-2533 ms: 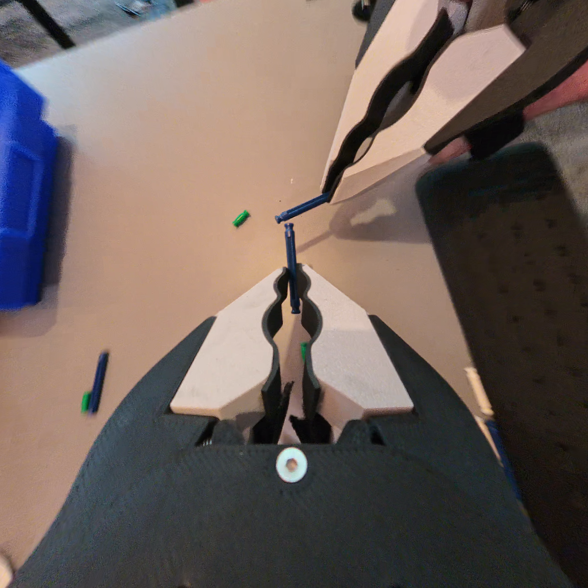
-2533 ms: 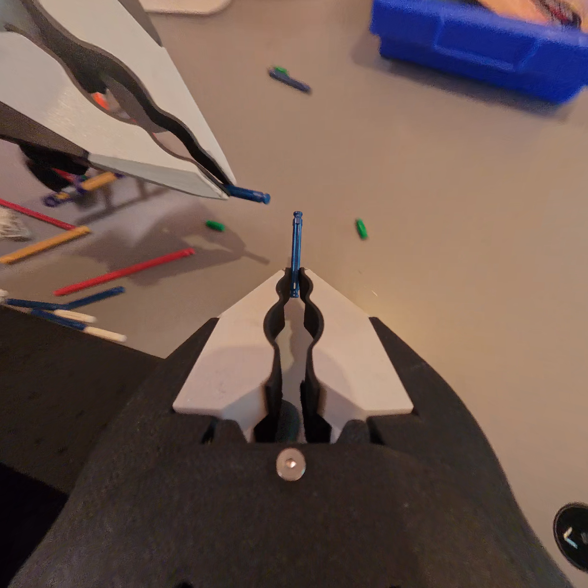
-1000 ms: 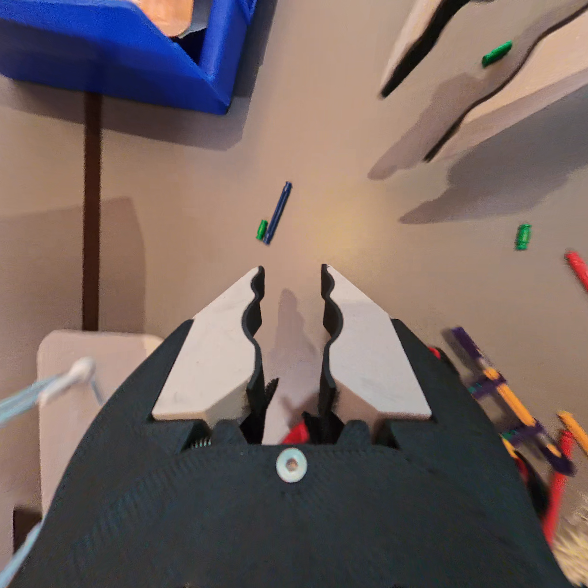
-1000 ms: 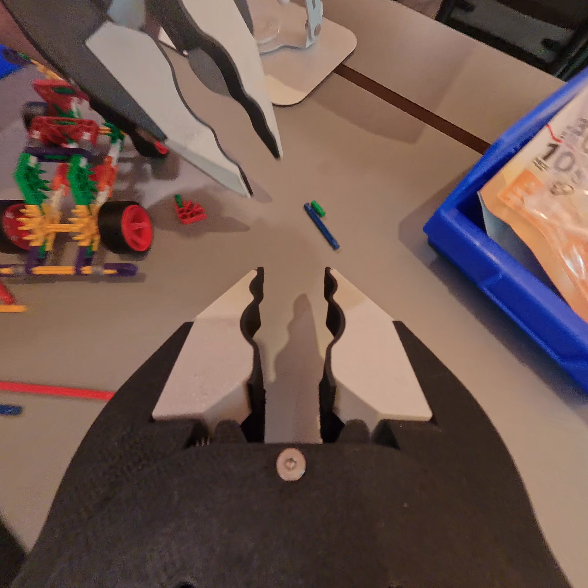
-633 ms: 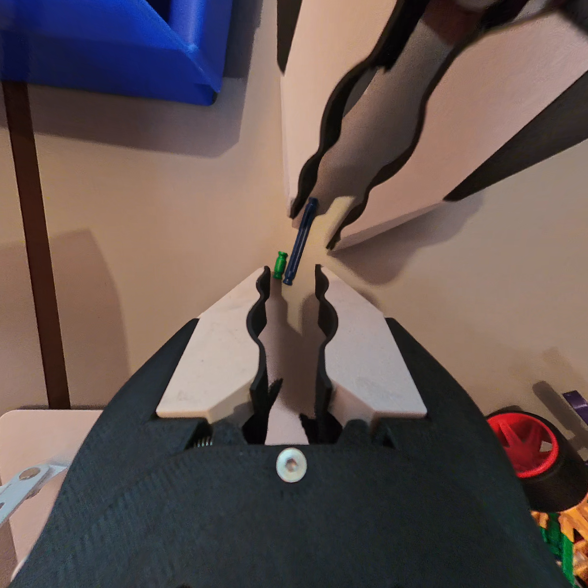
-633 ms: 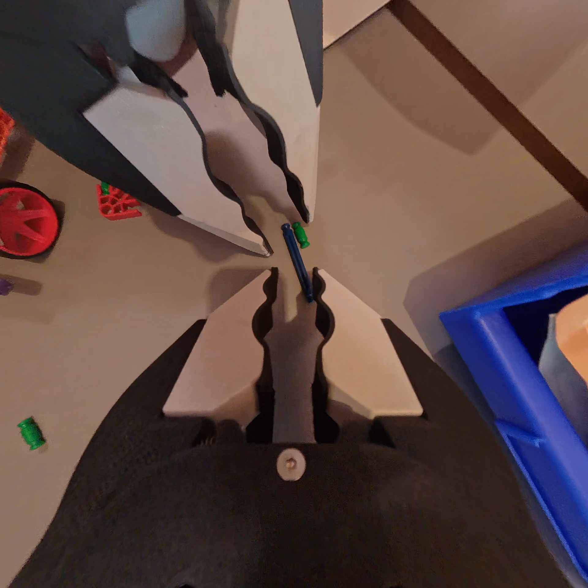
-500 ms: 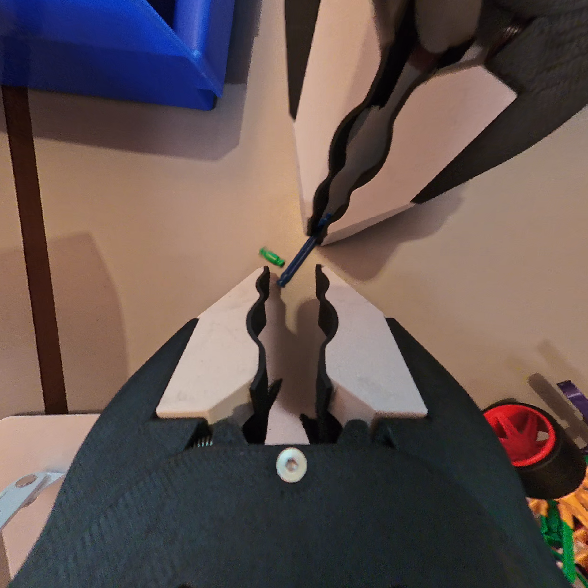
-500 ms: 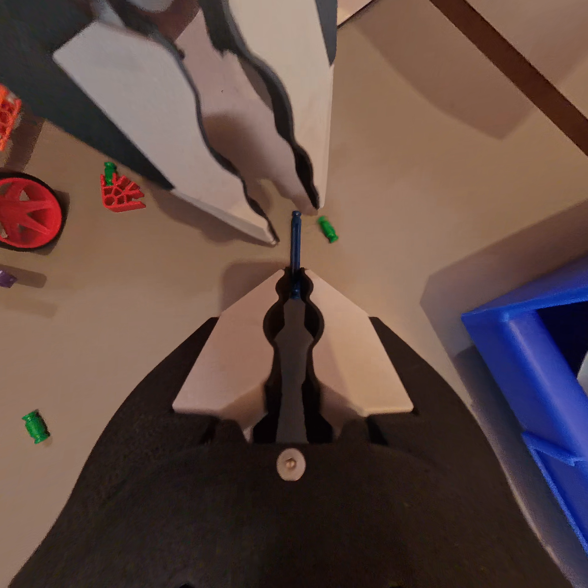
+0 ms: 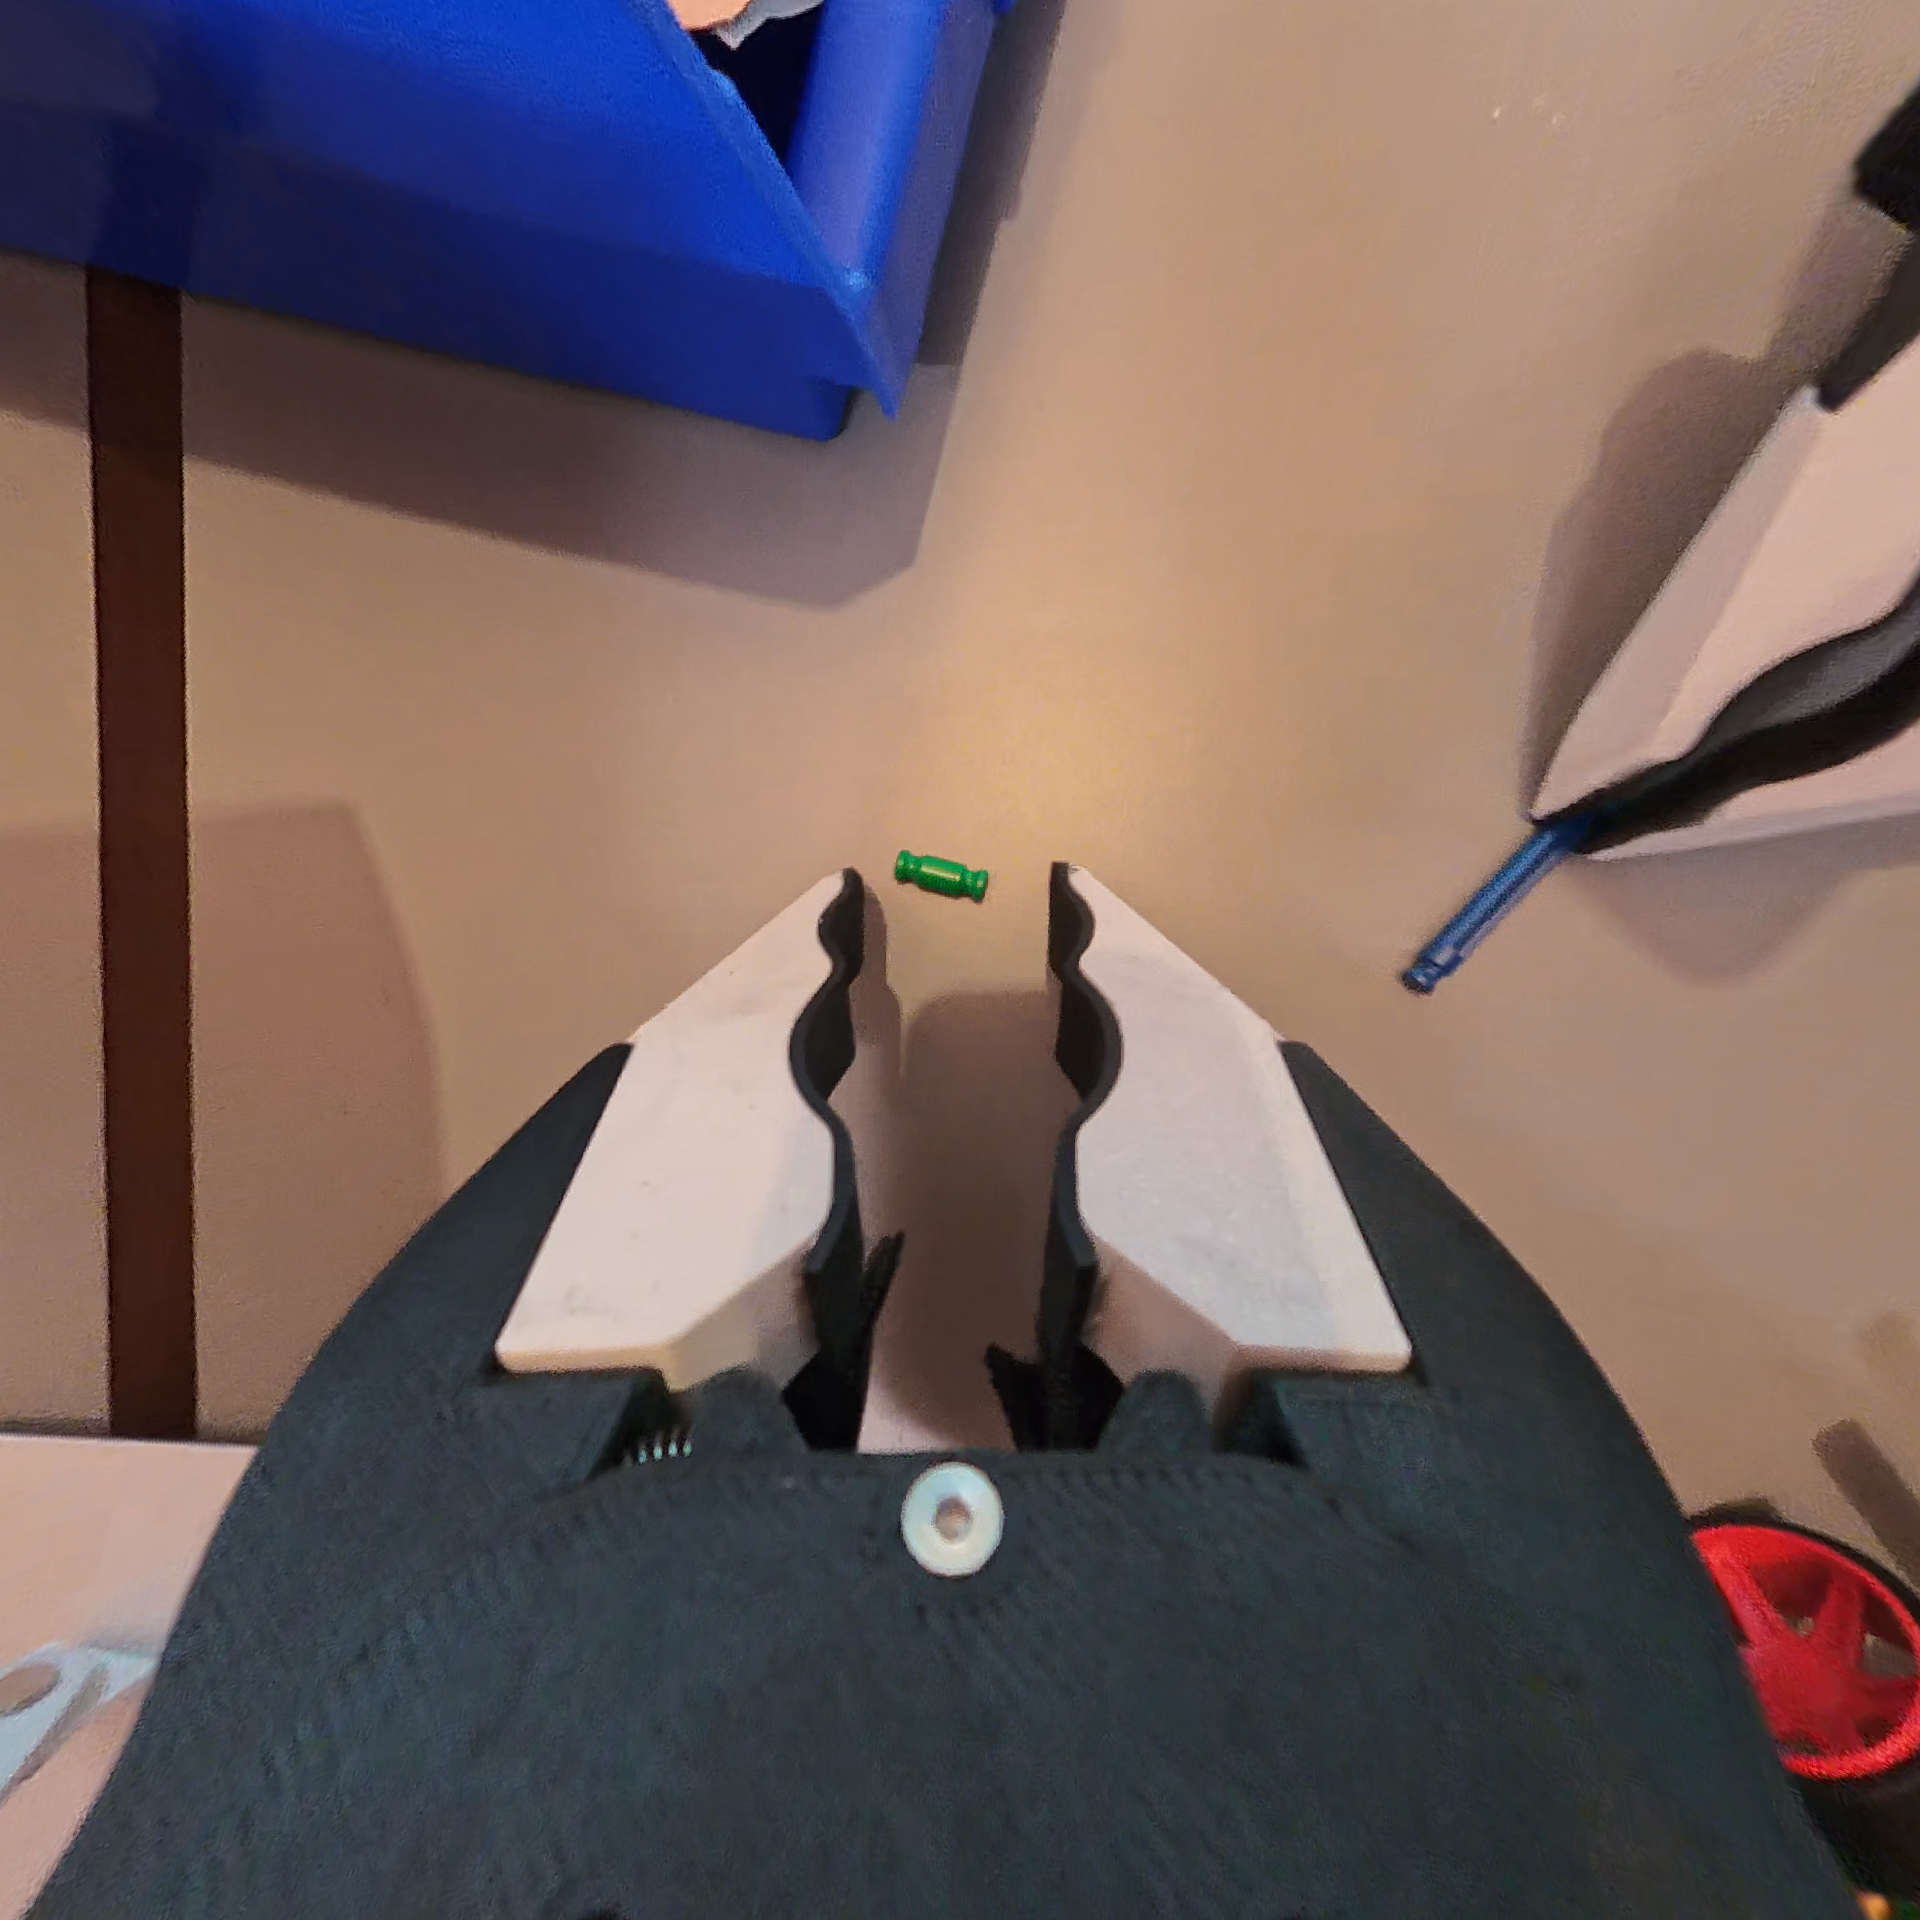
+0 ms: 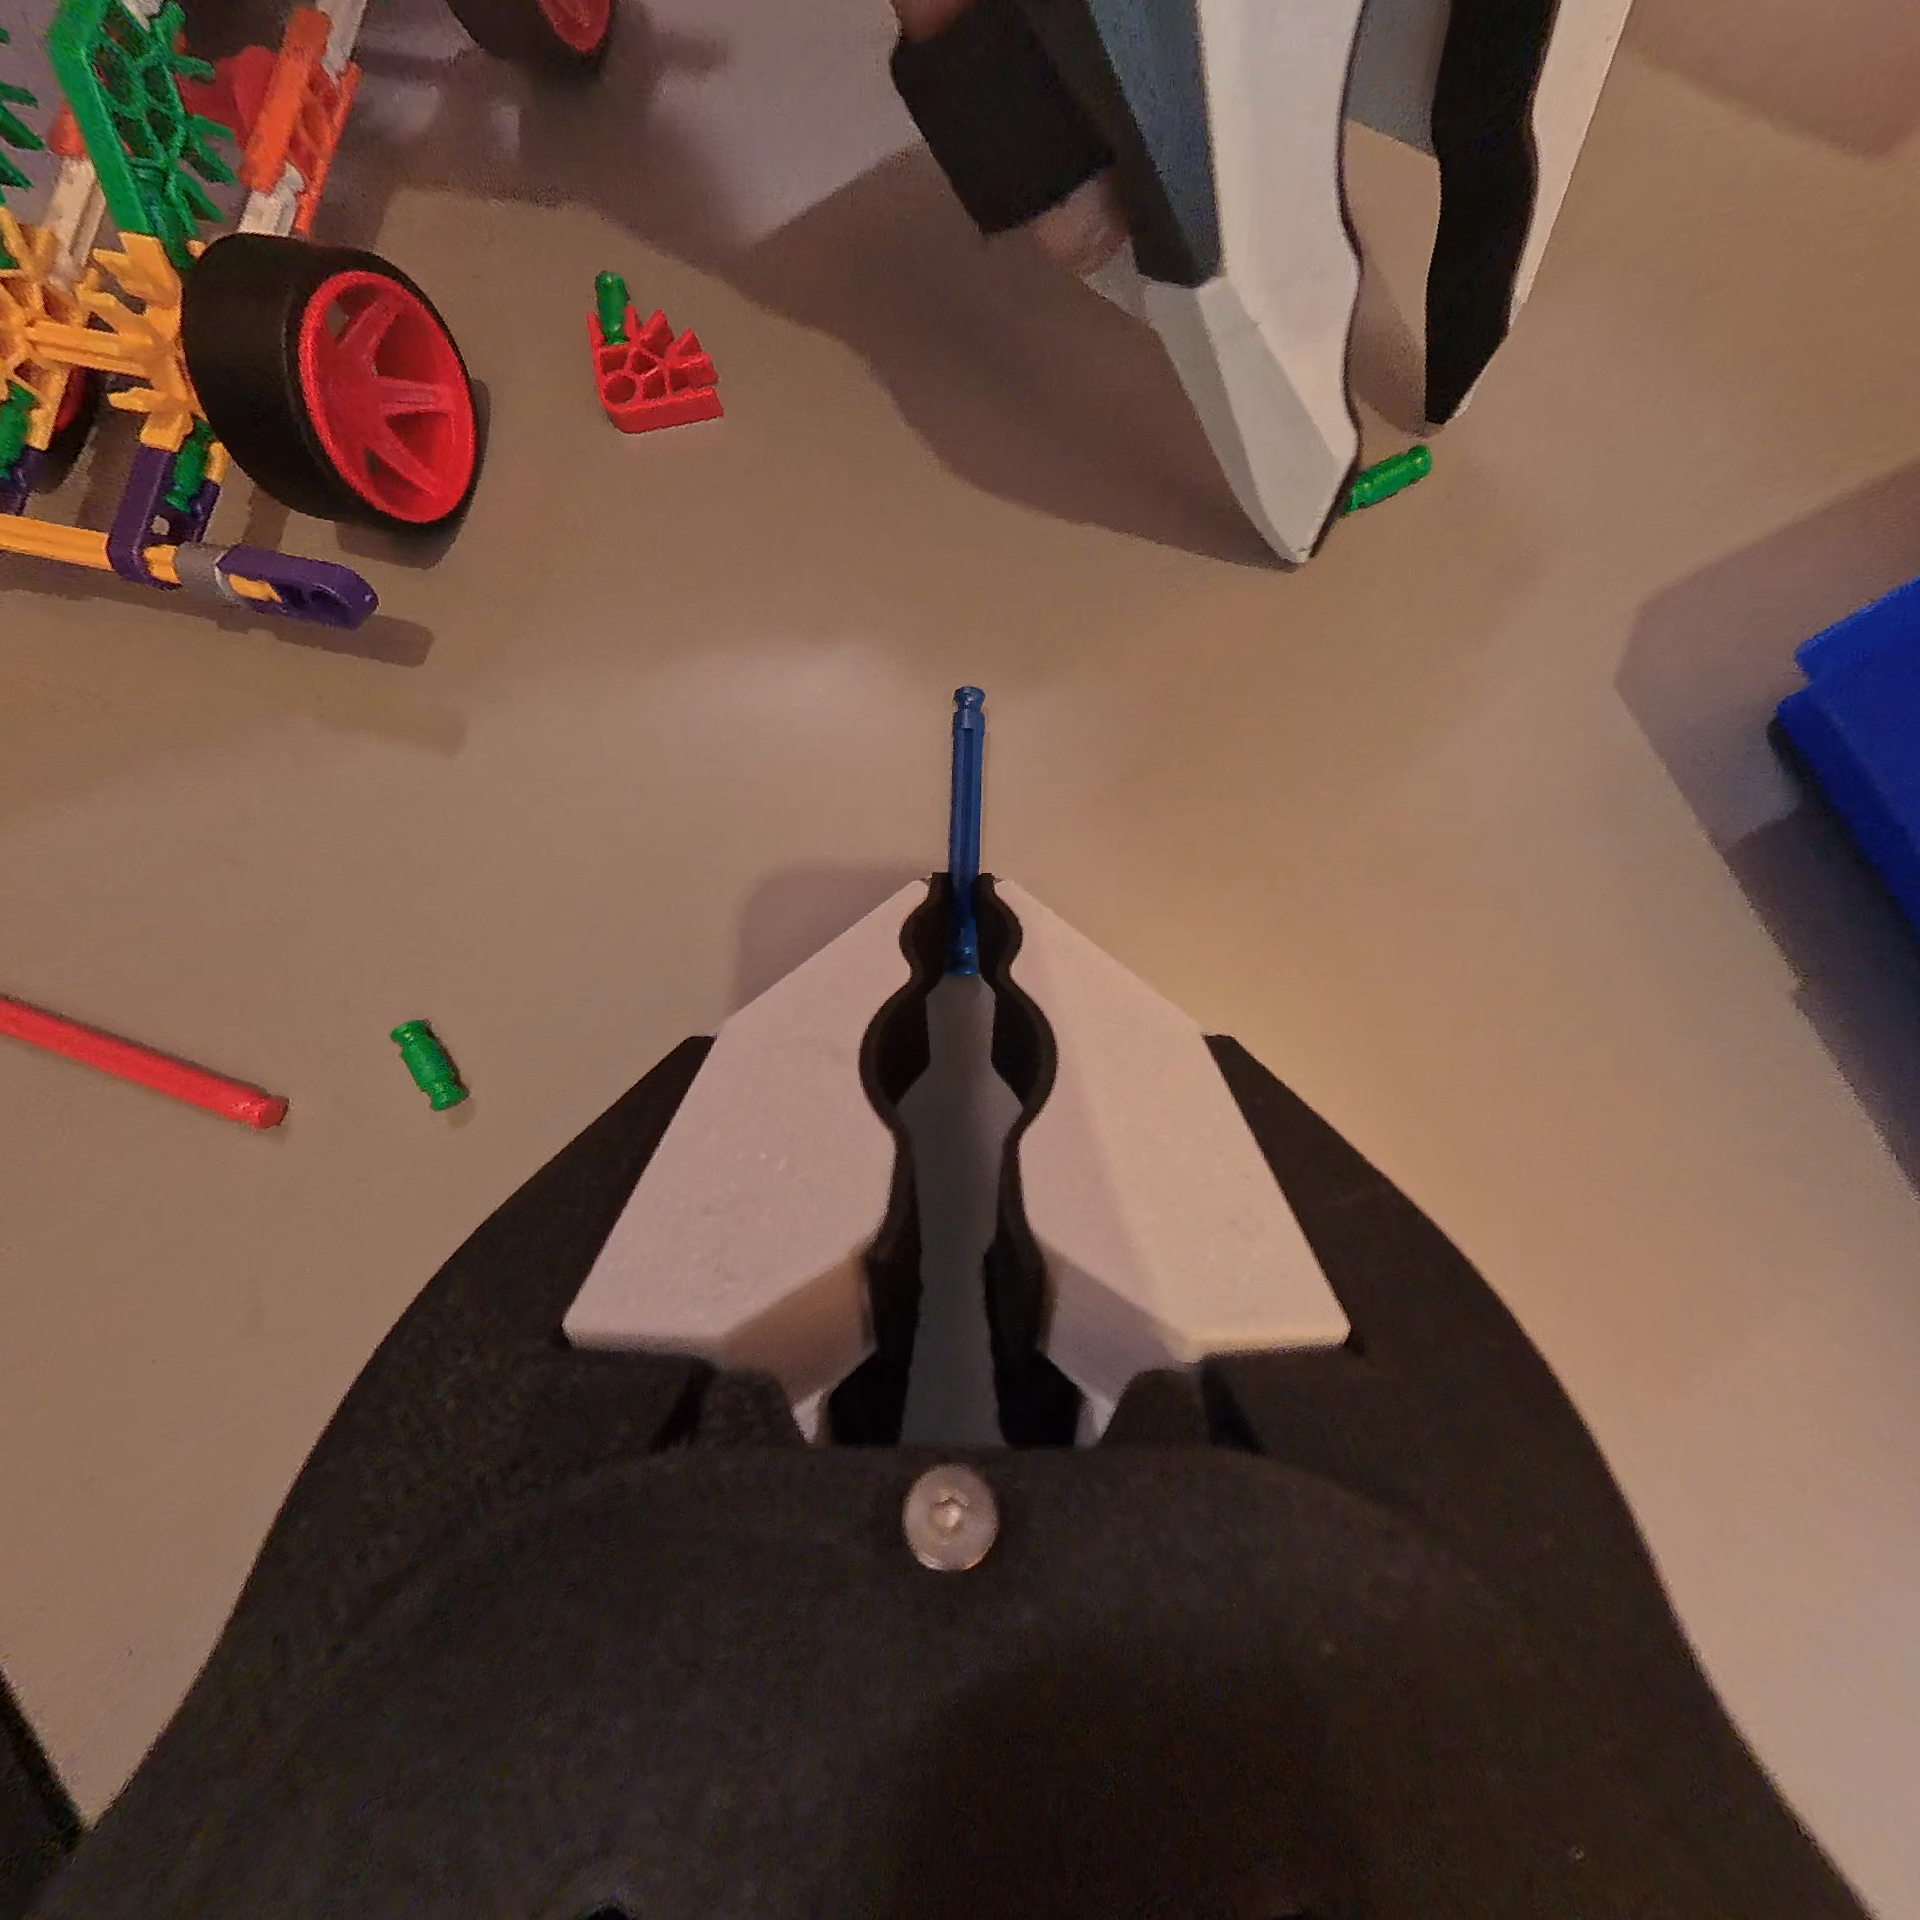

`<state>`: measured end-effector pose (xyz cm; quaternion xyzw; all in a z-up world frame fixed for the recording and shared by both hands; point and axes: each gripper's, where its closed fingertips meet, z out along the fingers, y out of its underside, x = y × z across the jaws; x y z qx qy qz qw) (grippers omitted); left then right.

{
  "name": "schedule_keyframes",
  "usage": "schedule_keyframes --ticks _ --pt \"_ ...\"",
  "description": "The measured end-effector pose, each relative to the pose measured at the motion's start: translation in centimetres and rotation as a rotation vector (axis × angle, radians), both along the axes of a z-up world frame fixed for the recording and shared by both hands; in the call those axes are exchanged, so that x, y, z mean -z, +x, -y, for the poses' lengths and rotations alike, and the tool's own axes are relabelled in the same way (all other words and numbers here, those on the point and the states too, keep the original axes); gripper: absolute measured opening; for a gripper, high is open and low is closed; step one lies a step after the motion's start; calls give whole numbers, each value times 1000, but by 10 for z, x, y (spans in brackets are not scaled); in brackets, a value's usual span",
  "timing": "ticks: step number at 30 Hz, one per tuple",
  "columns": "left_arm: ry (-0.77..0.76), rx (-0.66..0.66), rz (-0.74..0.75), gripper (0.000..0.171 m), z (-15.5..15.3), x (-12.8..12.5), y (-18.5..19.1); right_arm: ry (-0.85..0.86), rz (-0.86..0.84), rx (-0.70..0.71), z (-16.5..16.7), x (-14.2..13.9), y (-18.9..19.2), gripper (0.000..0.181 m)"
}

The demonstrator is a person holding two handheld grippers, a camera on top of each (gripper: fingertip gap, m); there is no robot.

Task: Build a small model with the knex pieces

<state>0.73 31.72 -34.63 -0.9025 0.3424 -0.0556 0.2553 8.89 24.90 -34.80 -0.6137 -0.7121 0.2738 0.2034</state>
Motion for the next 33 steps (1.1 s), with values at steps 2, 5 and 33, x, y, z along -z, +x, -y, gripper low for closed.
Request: schedule_keyframes --ticks 2,5,33 --pt "0 -47 6 28 -5 2 -1 -1 -9 11 1 0 3 1" --pt "-14 -55 30 15 -4 2 4 1 -15 26 2 0 6 1" --pt "118 -739 -127 14 415 -154 -199 22 -259 -538 308 -160 -214 1"
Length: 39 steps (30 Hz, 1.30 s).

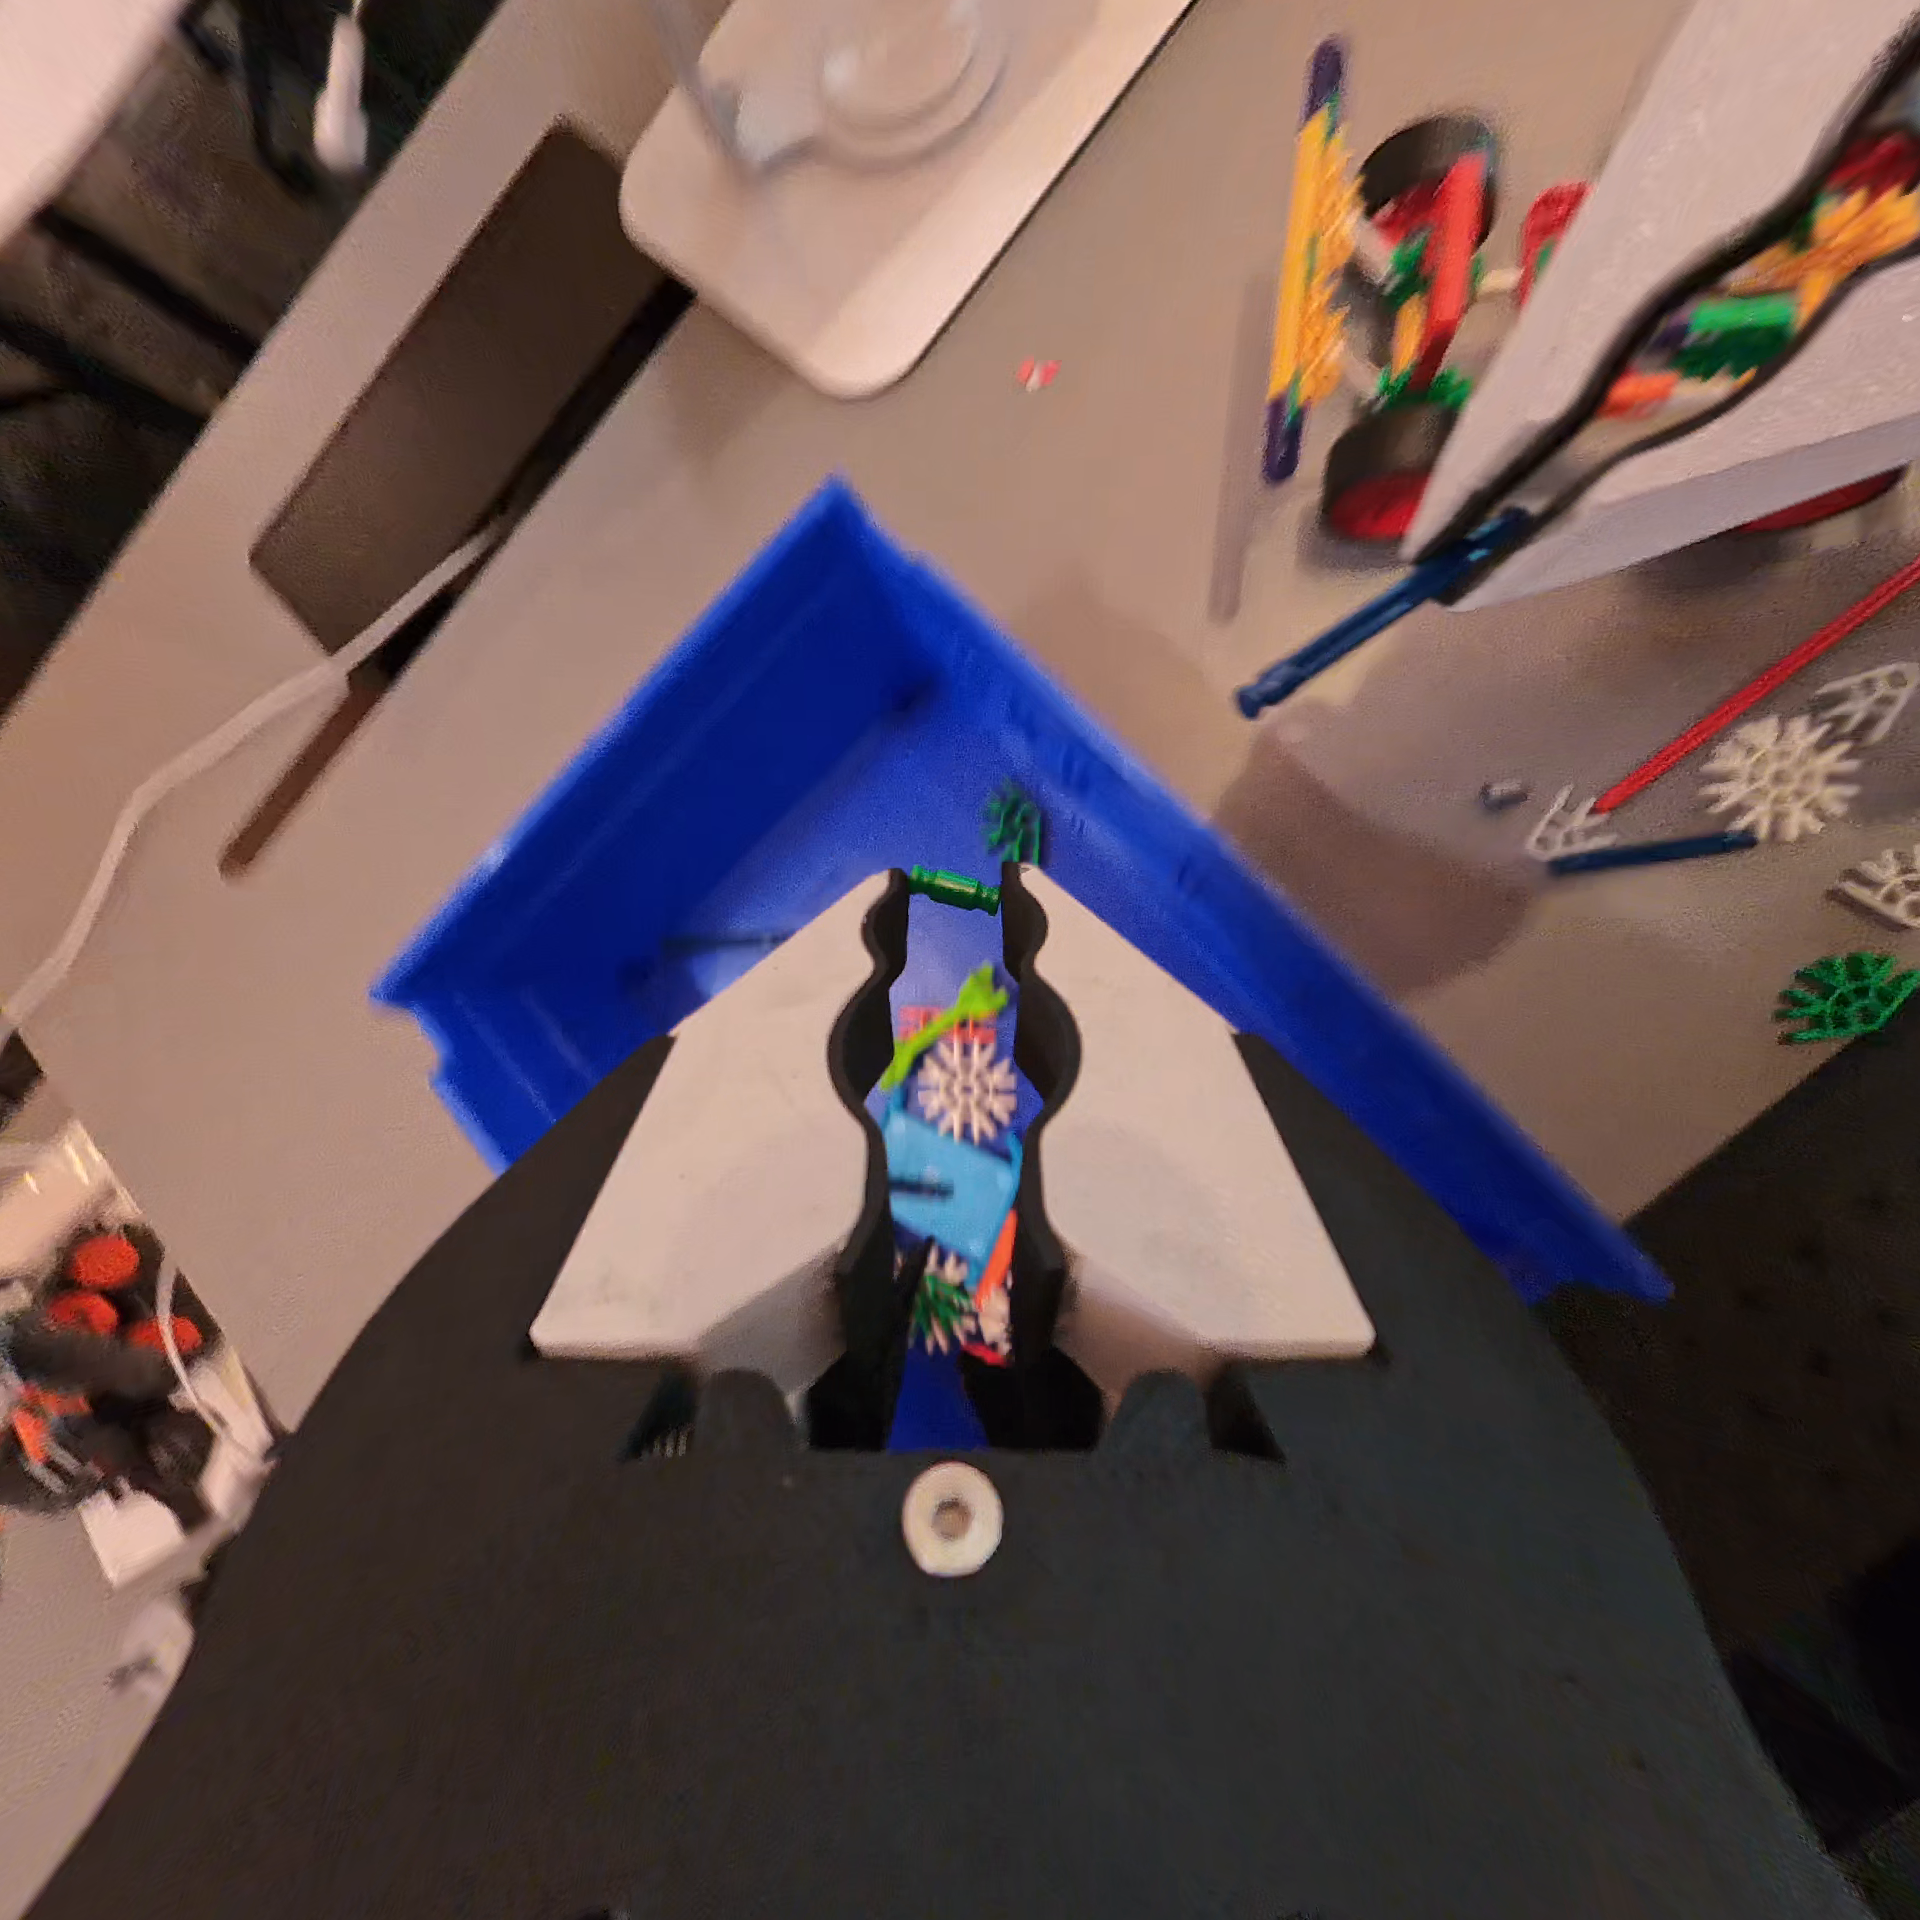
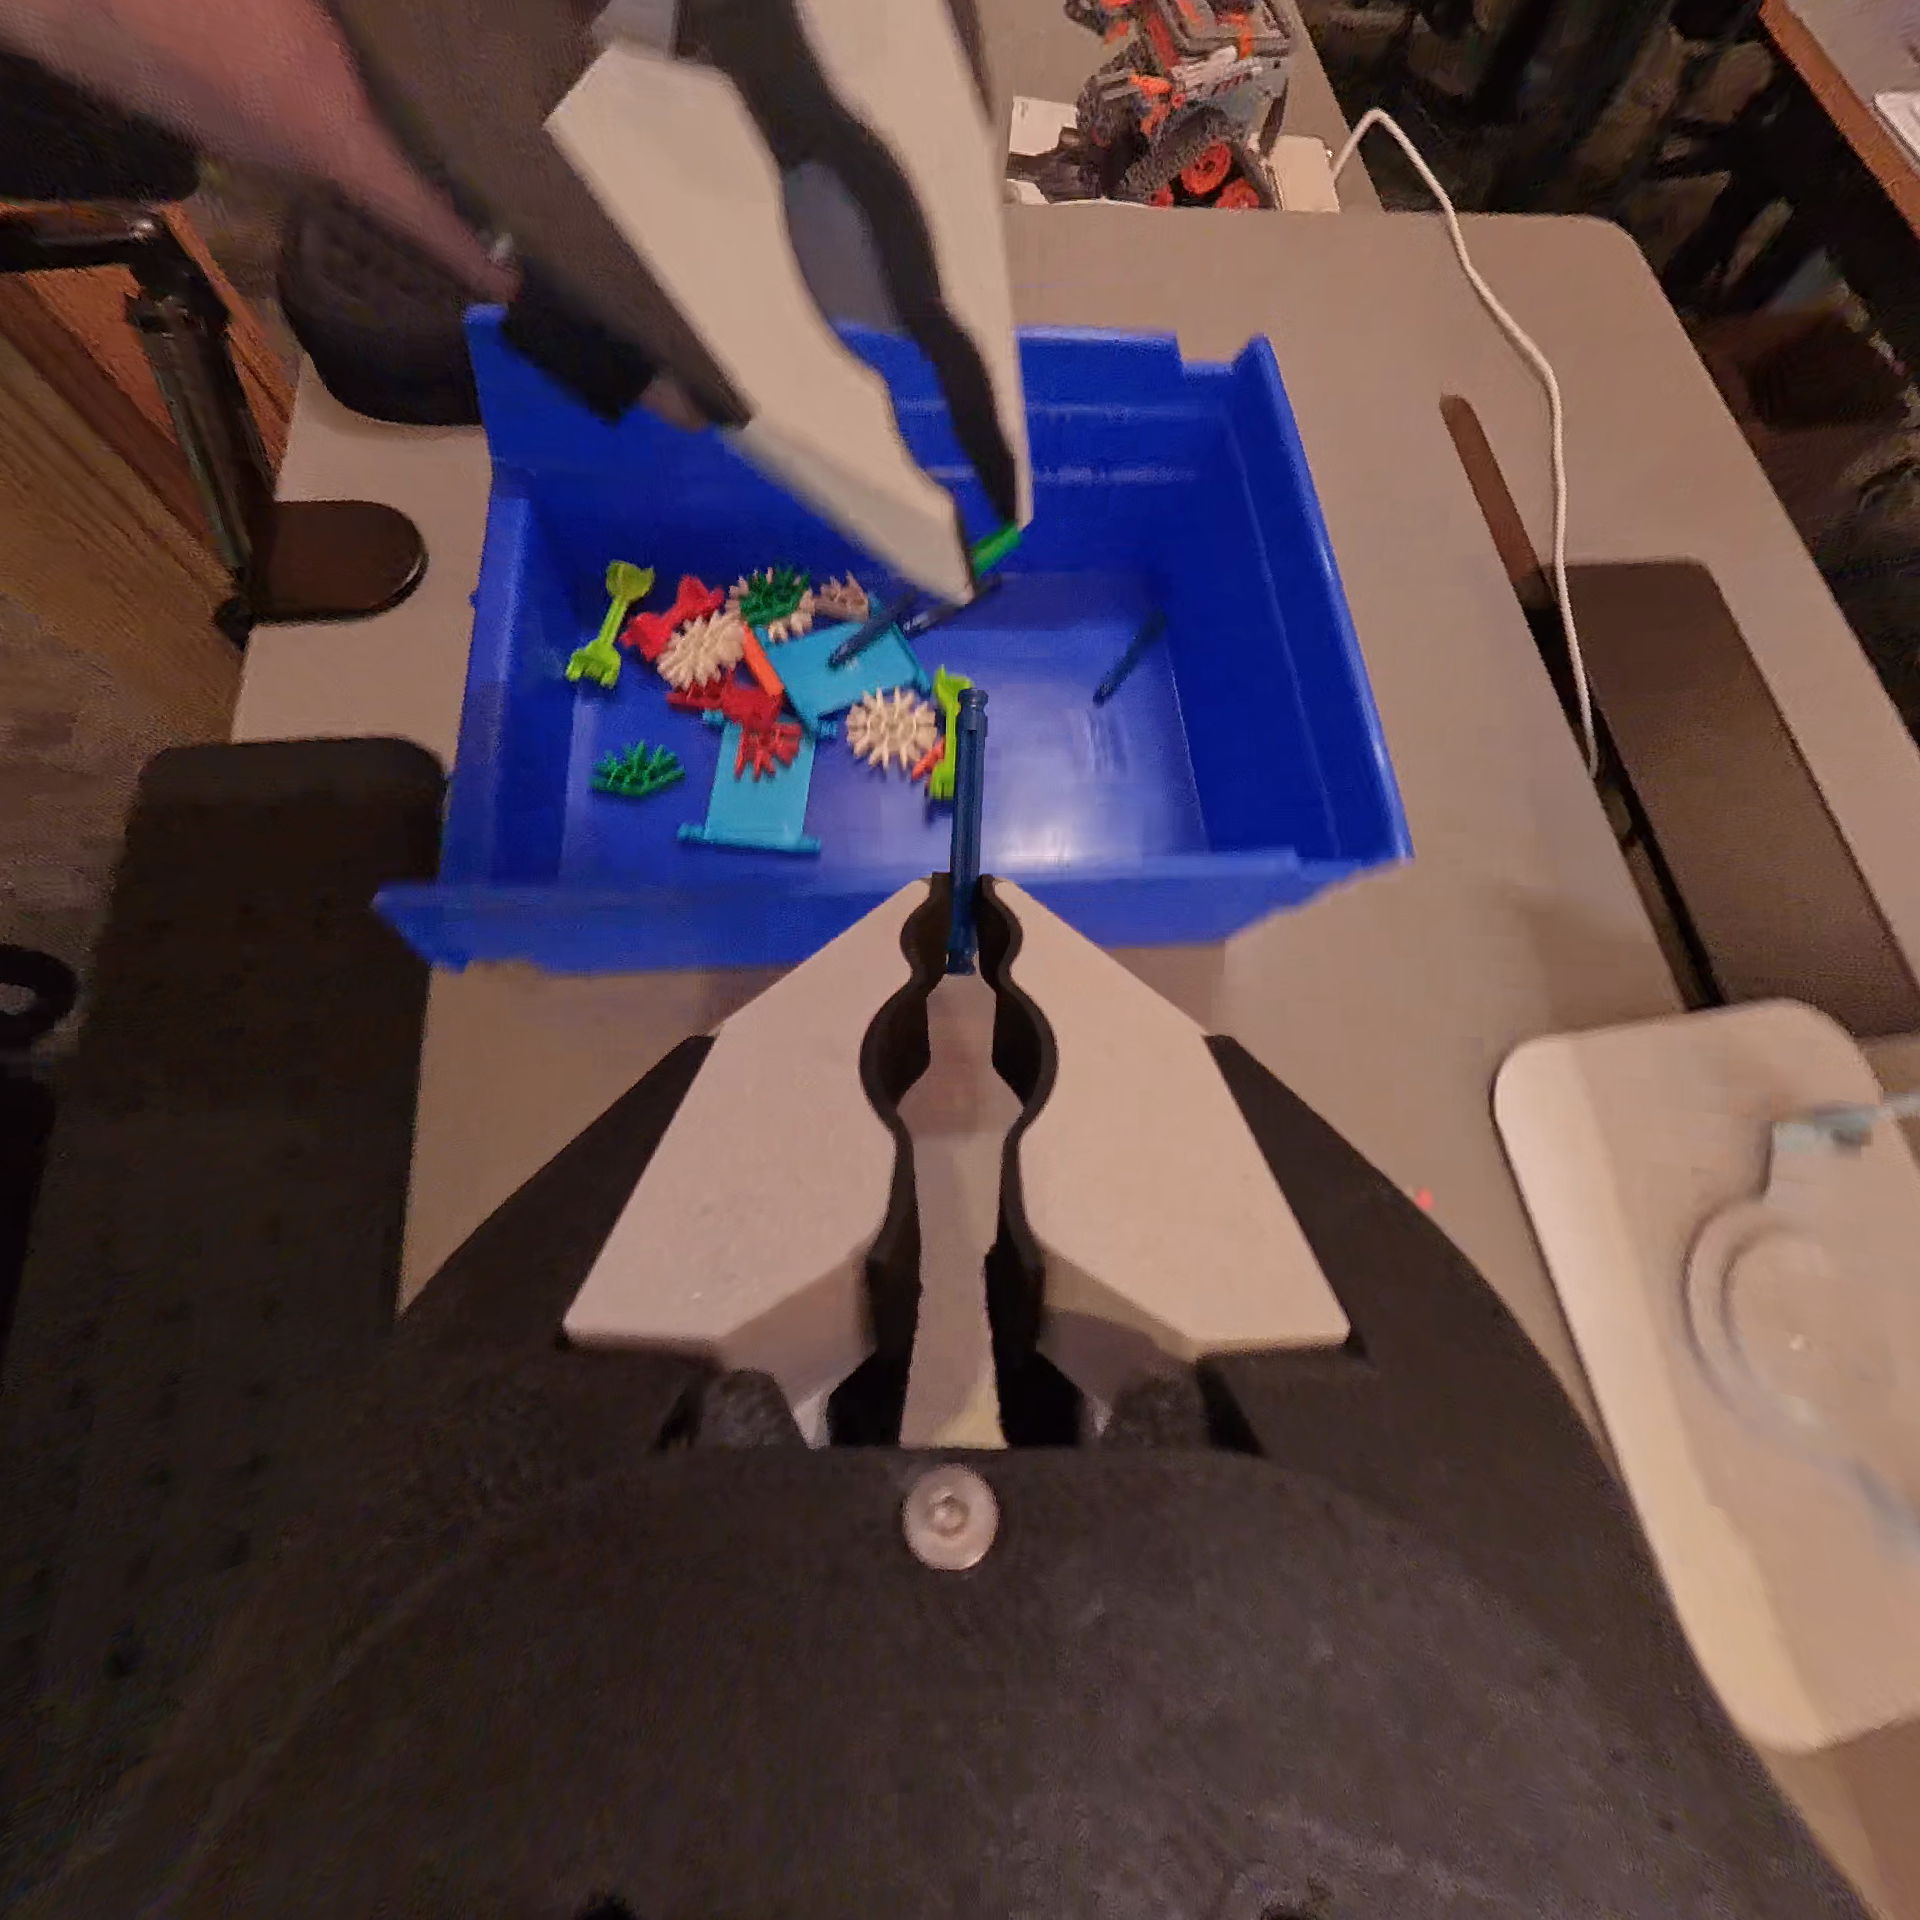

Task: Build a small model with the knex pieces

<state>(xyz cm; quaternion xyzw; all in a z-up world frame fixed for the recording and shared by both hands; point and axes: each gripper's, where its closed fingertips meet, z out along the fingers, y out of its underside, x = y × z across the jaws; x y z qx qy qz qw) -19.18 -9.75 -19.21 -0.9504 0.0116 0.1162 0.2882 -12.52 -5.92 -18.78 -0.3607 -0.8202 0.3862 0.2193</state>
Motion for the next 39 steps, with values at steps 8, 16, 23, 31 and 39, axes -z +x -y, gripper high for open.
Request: schedule_keyframes --ticks 8,16,23,31,39 --pt "119 -218 26 54 58 12 -18 -14 -21 61 22 4 -39 37" --pt "139 222 137 49 -51 -5 119 -41 143 316 -194 63 89 29" --pt "-143 471 211 59 -76 85 199 30 266 204 -231 135 119 39" --pt "-163 407 230 62 -64 97 203 61 317 186 -226 157 118 18" --pt "-41 274 232 59 -30 91 217 22 115 109 -170 55 89 18"
